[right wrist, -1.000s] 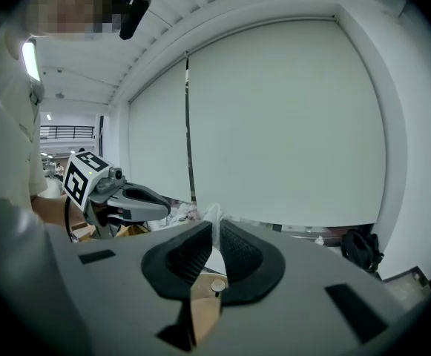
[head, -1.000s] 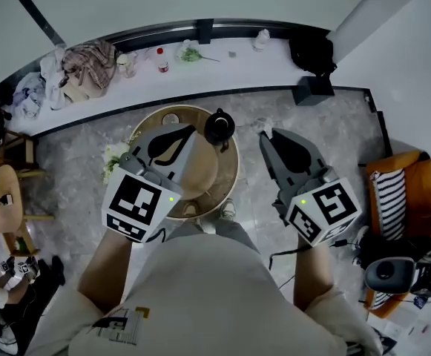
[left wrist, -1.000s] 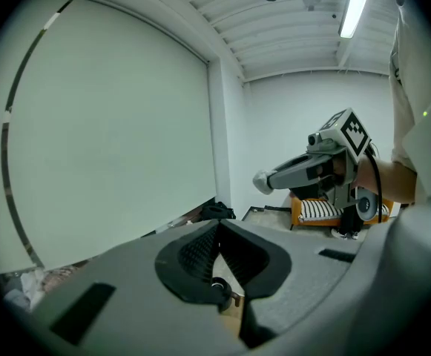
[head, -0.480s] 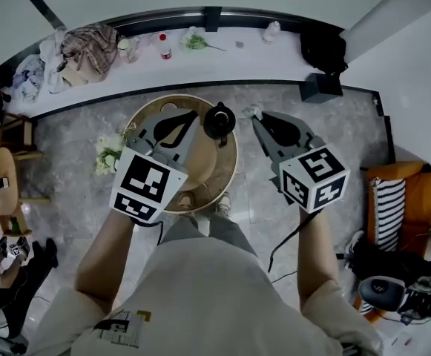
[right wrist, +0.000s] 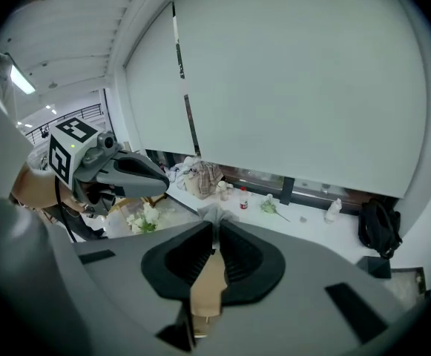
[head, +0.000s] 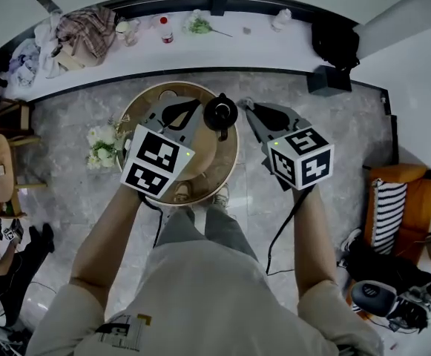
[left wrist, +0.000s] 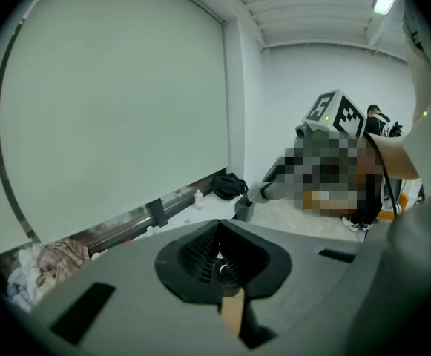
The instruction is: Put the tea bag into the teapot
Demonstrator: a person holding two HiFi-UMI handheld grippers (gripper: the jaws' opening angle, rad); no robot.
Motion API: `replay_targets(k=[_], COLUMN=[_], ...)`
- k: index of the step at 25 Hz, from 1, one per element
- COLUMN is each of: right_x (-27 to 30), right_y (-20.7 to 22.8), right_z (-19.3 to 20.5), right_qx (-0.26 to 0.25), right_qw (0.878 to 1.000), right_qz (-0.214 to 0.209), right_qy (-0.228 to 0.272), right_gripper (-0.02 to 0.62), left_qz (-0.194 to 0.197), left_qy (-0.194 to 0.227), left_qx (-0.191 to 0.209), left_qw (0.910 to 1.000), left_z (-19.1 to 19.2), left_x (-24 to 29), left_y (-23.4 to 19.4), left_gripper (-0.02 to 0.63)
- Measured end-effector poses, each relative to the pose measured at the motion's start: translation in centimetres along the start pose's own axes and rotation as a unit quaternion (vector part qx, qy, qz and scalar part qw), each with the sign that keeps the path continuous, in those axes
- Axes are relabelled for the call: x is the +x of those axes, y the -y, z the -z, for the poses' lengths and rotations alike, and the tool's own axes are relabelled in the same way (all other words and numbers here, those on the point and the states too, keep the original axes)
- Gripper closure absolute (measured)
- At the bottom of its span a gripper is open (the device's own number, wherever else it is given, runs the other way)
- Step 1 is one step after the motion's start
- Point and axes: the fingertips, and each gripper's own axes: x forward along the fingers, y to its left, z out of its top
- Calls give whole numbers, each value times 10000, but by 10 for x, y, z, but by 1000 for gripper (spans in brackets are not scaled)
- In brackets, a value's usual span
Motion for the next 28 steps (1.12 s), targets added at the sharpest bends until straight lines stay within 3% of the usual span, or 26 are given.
replay_targets(k=[6,10,17,28], right_x=[41,68,118,189], right_y=[18,25,45,59], right_z=[32,60,101,163], right_qx=[98,-163,-146,-143], right_qw=[9988,9953,9890,9710], right_qz=[-143,-282,-445,-678], right_qy=[-450,-916,-1405,-2289], right_gripper=[565,564,564,564], left_qz=[56,109,162,217], left_qy=[-174,-269,-612,-914], left_qx=[-228,-493,-440,-825], left_qw=[9996,9984,9970,9922], left_z=[25,41,74,122], left_x=[36,58,96,143], left_y=[-8,-13,-20,-34], left_gripper=[598,598,598,598])
